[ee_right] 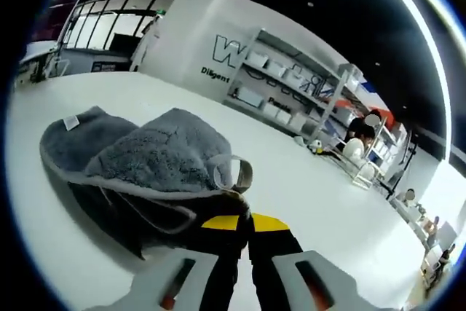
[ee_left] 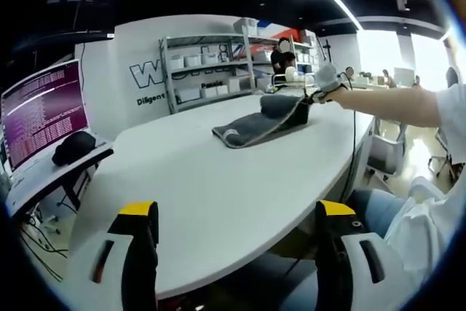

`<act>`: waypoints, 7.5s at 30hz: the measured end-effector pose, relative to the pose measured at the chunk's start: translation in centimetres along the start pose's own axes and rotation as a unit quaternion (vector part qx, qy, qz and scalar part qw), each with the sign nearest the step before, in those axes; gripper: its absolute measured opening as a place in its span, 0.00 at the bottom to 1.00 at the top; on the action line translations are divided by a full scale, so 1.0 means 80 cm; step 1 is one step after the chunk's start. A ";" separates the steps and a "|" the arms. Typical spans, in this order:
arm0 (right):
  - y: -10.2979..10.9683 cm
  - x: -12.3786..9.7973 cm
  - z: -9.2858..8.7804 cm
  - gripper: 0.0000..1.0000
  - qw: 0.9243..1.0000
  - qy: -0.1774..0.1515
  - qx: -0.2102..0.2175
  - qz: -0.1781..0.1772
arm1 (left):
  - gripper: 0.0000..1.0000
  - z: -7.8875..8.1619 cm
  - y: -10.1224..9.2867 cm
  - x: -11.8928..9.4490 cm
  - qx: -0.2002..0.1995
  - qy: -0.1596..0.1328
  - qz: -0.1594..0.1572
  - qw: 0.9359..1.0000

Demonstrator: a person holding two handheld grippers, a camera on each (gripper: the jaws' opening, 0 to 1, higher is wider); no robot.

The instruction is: Open the folded towel by lifting each exposed corner and separating the folded layers until the towel lies flat within the target outline without major curled edges

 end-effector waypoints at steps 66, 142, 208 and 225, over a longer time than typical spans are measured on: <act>-0.018 -0.068 -0.130 0.01 0.998 0.045 -0.010 0.034 | 0.87 0.015 -0.008 0.053 0.019 0.010 -0.045 0.999; 0.061 -0.195 -0.010 0.99 0.981 -0.007 0.037 0.189 | 0.87 0.114 -0.031 0.192 0.068 -0.051 -0.179 0.980; 0.325 -0.155 0.069 0.18 0.854 -0.193 -0.427 0.225 | 0.87 0.026 0.053 -0.024 -0.002 -0.046 0.022 0.999; 0.315 -0.141 0.065 0.03 0.879 -0.176 -0.368 0.247 | 0.87 0.038 0.049 0.006 0.008 -0.046 -0.008 0.999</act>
Point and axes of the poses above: the point that each gripper's makers call its tool centre point, and the gripper's own axes: x roughly forward along the fingers, y roughly to its left, z roughly out of its top, the point moved 2 cm from there along -x, roughly backward along the fingers, and after that the axes turned 14 degrees about -z, right-handed, at the moved point
